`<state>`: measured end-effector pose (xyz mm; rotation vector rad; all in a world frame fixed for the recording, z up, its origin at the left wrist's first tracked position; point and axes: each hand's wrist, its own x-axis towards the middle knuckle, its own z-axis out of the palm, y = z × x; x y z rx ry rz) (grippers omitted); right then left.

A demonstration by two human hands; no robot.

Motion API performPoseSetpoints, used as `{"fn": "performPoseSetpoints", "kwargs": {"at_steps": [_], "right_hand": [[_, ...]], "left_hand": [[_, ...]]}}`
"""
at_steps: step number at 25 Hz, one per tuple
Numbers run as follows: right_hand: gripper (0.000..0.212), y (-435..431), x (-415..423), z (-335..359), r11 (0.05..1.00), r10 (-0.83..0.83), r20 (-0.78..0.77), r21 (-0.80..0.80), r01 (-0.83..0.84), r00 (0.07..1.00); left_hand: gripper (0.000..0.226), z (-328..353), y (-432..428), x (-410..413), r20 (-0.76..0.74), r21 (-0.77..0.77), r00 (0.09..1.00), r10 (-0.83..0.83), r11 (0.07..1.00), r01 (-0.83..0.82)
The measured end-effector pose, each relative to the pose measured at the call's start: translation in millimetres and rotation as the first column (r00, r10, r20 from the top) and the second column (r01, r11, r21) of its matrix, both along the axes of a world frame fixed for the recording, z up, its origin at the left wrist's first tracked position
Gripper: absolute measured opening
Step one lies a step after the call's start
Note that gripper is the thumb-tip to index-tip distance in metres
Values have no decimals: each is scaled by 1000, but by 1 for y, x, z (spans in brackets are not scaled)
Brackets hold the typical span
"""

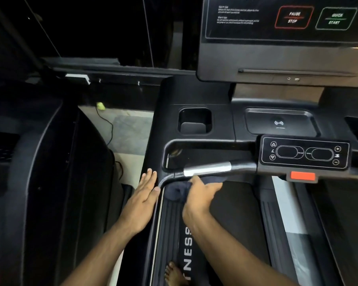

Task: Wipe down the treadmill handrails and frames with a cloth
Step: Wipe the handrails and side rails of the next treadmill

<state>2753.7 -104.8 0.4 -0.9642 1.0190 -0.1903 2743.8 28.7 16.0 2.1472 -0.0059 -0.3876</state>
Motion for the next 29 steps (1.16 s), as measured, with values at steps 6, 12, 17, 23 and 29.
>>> {"fn": "performPoseSetpoints", "kwargs": {"at_steps": [6, 12, 17, 23, 29], "right_hand": [[77, 22, -12, -3, 976, 211, 2, -58, -210, 978], [98, 20, -56, 3, 261, 854, -311, -438, -860, 417], [90, -14, -81, 13, -277, 819, -554, -610, -743, 149], [78, 22, -101, 3, 449, 866, -76, -316, -836, 494], [55, 40, -66, -5, 751, 655, 152, -25, -659, 740]], "left_hand": [[48, 5, 4, 0, -55, 0, 998, -21, 1000, 21], [48, 5, 4, -6, -36, 11, 998, -46, 999, 47], [49, 2, 5, -11, -18, 14, 999, -51, 999, 51], [49, 5, 4, -27, -44, 22, 999, 3, 1000, -2], [52, 3, 1, -55, -79, 25, 992, 101, 995, -99]]}}
